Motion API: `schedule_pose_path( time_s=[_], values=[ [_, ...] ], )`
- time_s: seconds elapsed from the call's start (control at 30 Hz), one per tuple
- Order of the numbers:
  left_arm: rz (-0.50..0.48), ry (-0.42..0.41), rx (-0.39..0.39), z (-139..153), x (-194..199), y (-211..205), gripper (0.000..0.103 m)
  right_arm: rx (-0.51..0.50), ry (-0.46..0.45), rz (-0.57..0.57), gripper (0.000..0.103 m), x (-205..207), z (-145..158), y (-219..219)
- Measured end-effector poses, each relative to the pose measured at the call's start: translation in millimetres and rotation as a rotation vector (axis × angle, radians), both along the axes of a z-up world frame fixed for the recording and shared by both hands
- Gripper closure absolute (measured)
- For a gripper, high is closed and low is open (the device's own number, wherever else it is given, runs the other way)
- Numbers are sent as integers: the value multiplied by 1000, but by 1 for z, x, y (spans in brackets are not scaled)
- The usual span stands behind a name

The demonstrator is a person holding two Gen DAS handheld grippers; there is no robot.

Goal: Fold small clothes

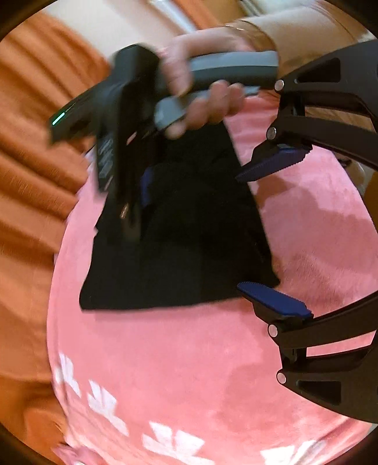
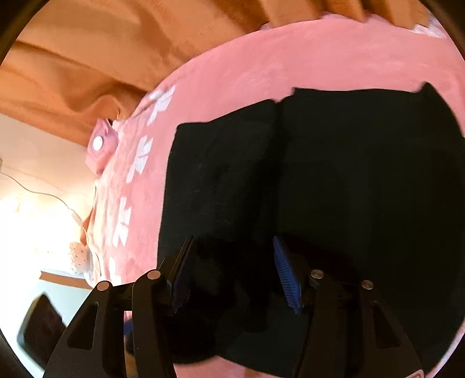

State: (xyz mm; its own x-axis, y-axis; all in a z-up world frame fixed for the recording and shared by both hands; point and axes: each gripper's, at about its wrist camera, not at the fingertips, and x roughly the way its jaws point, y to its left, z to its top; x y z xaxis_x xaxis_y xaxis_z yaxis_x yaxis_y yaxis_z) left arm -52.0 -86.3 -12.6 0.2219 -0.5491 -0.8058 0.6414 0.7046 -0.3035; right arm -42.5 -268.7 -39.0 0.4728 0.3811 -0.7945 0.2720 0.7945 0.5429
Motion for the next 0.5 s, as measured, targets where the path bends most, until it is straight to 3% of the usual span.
schedule_pose_path(
  time_s=[0.1, 0.23, 0.3, 0.33, 0.37, 0.4, 0.47, 0.5],
  values=[
    [-35, -79, 19, 2, -7, -13, 34, -27, -12, 18, 48, 4, -2, 9],
    [-48, -210, 24, 6, -11, -31, 37, 15, -31, 5, 50, 4, -6, 2],
    [-77, -242, 26, 6, -13, -43, 57, 15, -50, 9, 61, 5, -6, -1],
    [-96, -228, 20, 4, -13, -49, 74, 10, -61, 19, 78, 7, -6, -1],
    [-111, -205, 21, 1, -11, -58, 84, 4, -74, 26, 94, 7, -5, -1],
    [-118, -191, 15, 1, -10, -62, 97, -7, -90, 29, 94, 7, -2, -2],
    [-116, -193, -30, 8, -10, -73, 97, -27, -153, 29, 95, 3, 15, -4],
    [-119, -187, -90, 18, -11, -78, 97, -35, -212, 41, 95, -2, 33, -5]
  ],
)
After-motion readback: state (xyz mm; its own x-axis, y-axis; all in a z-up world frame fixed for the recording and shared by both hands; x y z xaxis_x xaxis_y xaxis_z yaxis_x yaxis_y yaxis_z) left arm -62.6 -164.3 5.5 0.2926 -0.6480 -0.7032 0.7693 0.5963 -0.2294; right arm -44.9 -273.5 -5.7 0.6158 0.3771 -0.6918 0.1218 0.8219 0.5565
